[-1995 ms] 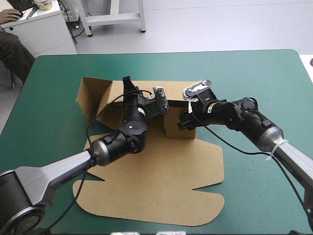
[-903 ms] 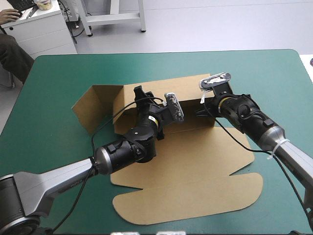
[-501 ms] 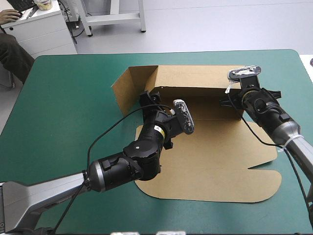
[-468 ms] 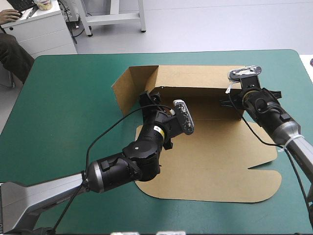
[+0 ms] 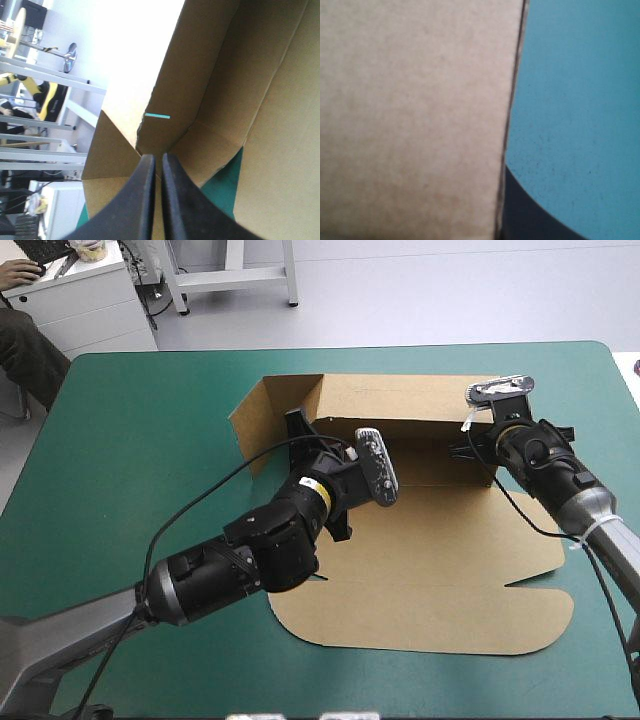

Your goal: Fold the box

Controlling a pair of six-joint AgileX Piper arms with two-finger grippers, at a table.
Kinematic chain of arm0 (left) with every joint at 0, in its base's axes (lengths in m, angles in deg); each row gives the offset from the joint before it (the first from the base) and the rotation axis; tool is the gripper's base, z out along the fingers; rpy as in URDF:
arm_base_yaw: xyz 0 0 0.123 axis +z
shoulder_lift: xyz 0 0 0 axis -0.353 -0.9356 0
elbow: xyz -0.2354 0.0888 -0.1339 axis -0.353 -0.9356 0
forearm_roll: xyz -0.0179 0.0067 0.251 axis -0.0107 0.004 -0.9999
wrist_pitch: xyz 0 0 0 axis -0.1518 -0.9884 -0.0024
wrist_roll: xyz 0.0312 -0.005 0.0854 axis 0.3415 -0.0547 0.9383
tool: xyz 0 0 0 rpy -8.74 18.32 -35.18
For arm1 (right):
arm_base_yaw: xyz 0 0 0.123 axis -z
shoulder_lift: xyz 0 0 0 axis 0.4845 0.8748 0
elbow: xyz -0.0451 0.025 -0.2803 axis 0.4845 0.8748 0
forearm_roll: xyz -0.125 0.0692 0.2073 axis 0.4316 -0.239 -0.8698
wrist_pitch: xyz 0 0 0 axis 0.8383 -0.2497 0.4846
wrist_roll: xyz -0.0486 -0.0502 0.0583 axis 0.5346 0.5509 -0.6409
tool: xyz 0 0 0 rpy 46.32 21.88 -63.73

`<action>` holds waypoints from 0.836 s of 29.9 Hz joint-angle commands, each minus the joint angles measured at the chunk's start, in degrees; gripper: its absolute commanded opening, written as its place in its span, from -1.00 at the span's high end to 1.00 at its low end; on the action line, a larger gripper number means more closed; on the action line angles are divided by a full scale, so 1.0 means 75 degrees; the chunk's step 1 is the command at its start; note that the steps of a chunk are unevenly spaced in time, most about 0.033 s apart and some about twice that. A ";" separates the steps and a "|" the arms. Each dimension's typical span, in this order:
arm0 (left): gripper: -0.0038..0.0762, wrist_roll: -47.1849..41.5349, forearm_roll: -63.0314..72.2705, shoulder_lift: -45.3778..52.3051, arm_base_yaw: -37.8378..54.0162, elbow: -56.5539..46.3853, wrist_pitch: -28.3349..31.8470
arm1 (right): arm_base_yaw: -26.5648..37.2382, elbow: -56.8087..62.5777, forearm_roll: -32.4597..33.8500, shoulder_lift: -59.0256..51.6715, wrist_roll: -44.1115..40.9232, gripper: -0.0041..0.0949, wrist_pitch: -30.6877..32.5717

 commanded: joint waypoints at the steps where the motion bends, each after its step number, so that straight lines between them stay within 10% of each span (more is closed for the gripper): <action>1: 0.86 0.0738 0.1006 0.0338 0.0489 0.0946 0.0207 | 0.0031 -0.0243 0.0214 -0.0300 0.0294 0.96 -0.0273; 10: 0.86 0.2272 0.5467 0.0338 0.3678 0.2380 -0.0085 | 0.0031 -0.0243 0.0094 -0.0300 0.0329 0.96 -0.0273; 25: 0.88 0.2272 0.7085 0.1509 0.7179 0.1214 0.0064 | 0.0031 -0.0256 -0.0142 -0.0525 0.0687 0.96 -0.0230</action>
